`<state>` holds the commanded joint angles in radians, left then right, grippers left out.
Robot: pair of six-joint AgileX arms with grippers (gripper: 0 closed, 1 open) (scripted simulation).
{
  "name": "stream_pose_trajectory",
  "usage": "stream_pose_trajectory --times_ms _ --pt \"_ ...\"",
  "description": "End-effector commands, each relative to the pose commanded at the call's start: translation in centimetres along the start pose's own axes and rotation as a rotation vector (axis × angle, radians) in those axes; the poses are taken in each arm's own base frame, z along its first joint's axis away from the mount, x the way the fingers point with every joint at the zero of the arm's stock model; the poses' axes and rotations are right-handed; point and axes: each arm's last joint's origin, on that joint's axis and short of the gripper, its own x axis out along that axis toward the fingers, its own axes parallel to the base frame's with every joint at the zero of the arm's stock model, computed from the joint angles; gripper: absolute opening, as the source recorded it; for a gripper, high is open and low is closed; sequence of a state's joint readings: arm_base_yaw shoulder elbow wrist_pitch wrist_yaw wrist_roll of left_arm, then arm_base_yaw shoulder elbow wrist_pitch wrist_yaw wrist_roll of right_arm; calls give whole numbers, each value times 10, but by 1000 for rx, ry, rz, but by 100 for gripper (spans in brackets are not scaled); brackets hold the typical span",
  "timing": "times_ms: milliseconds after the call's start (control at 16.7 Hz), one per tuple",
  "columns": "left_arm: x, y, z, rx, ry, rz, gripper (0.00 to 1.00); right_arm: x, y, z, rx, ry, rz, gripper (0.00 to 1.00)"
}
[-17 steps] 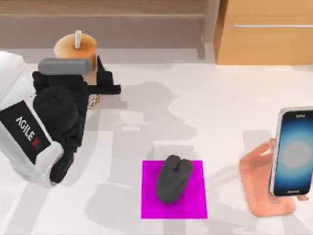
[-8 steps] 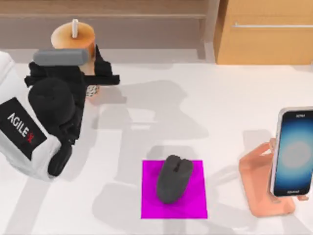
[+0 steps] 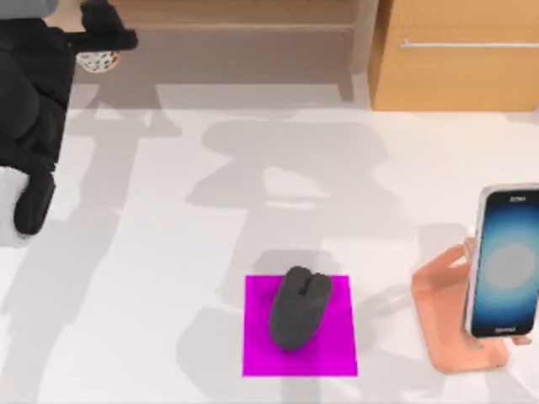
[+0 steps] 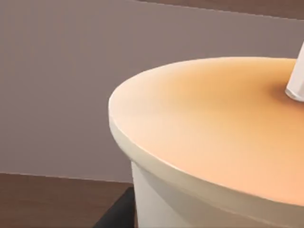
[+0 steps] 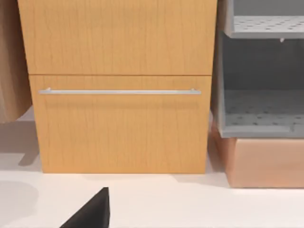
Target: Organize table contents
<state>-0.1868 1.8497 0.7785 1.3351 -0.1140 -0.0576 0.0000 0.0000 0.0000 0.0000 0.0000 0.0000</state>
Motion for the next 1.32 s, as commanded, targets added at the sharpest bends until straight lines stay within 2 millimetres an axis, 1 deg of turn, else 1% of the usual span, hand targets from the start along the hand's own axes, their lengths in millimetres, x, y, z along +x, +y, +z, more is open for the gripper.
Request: stream_pose_trajectory --times_ms 120,300,600,720,780,900,1080,1320 --pt "12 23 19 3 -13 6 0 0 0 0 0 0 0 100" --pt "30 67 37 21 16 36 0 0 0 0 0 0 0 100" --pt "58 149 56 61 113 103 0 0 0 0 0 0 0 100" --pt "70 175 60 76 153 109 0 0 0 0 0 0 0 100" --pt "76 185 61 81 174 103 0 0 0 0 0 0 0 100" --pt "89 196 59 90 215 78 0 0 0 0 0 0 0 100" --pt "103 203 58 99 248 42 0 0 0 0 0 0 0 100" --pt "107 204 57 101 254 33 0 0 0 0 0 0 0 100"
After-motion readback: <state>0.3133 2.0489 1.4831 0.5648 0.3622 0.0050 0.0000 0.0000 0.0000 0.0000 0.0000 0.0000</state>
